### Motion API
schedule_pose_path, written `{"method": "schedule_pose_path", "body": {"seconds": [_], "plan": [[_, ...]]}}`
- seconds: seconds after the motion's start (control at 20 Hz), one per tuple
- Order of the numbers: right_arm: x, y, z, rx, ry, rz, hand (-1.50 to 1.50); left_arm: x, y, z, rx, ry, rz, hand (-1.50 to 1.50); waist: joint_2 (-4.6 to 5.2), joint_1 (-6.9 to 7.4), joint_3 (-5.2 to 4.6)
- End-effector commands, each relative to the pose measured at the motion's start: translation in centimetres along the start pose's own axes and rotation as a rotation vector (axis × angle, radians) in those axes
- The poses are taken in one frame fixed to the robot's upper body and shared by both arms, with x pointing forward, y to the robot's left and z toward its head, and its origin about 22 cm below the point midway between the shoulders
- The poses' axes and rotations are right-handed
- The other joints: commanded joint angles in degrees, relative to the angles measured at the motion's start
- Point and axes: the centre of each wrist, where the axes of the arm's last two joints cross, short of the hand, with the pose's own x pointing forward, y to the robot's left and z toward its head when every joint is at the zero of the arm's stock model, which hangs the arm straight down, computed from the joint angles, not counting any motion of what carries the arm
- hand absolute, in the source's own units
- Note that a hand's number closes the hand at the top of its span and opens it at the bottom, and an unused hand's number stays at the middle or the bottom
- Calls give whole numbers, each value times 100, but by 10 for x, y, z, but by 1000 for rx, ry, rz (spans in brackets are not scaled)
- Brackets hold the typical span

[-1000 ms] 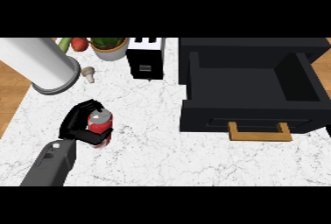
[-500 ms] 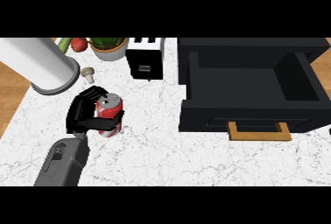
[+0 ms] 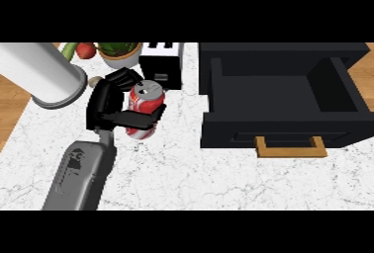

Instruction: Pick up the can, place it into the drawer and close the drawer

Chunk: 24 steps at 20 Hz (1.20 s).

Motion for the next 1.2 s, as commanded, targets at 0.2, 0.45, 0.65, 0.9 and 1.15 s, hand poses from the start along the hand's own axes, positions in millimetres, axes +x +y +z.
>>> {"method": "schedule_pose_path", "body": {"seconds": [0.2, 0.45, 0.65, 0.9, 1.15], "plan": [[-5, 10, -5, 7, -1, -13, -150, 61, -65, -36, -57, -16, -32, 150, 18, -44, -2], [6, -2, -18, -5, -12, -12, -150, 93, -110, -38, -65, -58, -59, 150, 17, -49, -2], [-21, -10, -10, -2, -1, 8, -150, 111, -114, -62, -84, -63, -64, 150, 23, -52, 0], [2, -10, -9, 1, -2, 14, -150, 135, -143, -90, -83, -54, -65, 150, 32, -123, -1], [-10, -2, -10, -2, -1, -13, -150, 161, -171, -102, -85, -38, -104, 150, 36, -148, 2]]}}
